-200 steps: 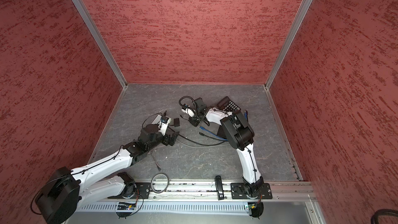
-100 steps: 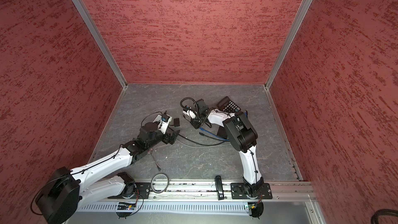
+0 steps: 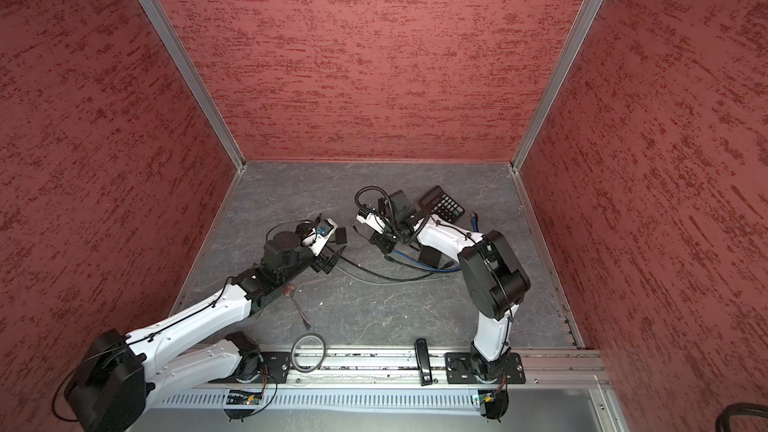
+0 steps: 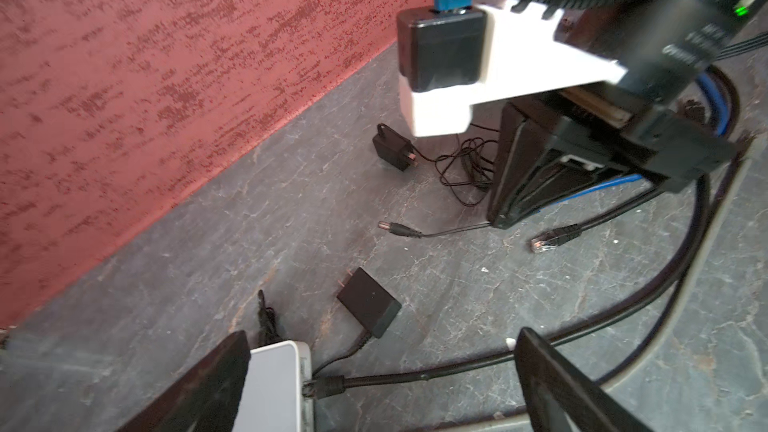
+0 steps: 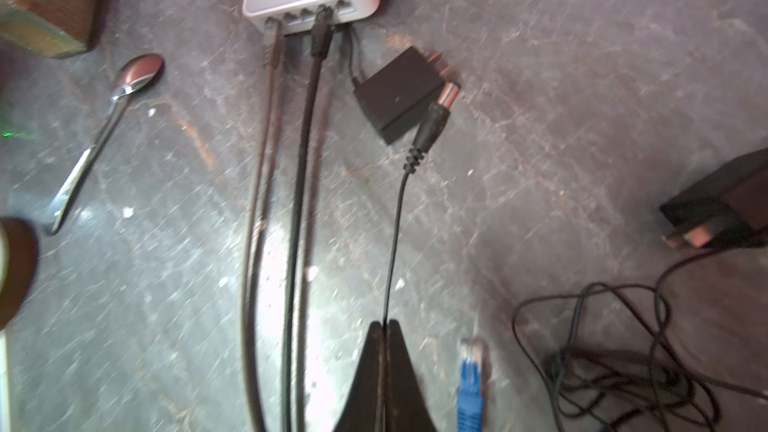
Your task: Insert the plug into the switch port
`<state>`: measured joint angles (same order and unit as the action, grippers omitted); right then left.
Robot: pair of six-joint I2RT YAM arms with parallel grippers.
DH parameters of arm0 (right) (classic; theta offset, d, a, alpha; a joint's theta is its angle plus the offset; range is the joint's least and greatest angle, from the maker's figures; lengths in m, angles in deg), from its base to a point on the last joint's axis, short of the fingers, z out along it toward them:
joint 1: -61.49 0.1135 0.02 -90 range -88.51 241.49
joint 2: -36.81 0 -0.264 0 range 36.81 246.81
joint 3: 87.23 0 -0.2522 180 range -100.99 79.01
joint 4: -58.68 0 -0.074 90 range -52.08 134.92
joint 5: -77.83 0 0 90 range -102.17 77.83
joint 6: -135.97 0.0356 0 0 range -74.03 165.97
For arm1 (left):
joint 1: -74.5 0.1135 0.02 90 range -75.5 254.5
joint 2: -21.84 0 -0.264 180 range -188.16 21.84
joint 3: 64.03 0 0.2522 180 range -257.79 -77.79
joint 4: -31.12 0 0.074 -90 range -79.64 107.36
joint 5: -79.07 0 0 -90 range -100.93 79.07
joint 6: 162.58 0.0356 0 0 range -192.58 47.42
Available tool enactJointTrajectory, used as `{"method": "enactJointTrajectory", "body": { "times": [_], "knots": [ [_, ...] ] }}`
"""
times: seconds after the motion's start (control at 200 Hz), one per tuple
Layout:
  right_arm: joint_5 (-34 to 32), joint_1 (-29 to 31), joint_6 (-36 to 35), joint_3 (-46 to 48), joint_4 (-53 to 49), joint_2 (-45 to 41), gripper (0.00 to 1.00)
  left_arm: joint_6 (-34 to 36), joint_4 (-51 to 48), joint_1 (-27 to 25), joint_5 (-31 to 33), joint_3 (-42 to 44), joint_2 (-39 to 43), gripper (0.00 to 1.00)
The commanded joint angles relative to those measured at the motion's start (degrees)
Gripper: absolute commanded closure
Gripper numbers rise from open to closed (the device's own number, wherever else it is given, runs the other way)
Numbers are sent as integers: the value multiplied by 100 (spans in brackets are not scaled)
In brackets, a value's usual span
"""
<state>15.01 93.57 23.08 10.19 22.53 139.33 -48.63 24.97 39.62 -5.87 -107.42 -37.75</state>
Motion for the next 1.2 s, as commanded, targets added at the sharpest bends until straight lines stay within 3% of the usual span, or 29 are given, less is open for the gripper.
{"method": "enactJointTrajectory", "body": {
  "times": [0.0, 0.105, 0.286, 0.546, 0.887, 1.192],
  "knots": [
    [259, -46, -22, 194, -350, -316, 100, 924, 241, 31, 110, 54, 53, 0],
    [350, -61, -23, 300, -443, -451, 100, 1694, 898, -63, -44, 405, -28, 0],
    [561, -96, -55, 384, -582, -571, 100, 2763, 1110, -121, -465, 463, -348, 0],
    [856, -140, -75, 498, -564, -822, 100, 3679, 1202, -175, -988, 141, -1153, 1],
    [1063, -176, -181, 536, -751, -912, 100, 3854, 1921, -87, -1026, -336, -2328, 17],
    [1144, -193, -207, 478, -888, -911, 99, 4204, 2024, -46, -1406, -558, -2671, 29]
  ]
}}
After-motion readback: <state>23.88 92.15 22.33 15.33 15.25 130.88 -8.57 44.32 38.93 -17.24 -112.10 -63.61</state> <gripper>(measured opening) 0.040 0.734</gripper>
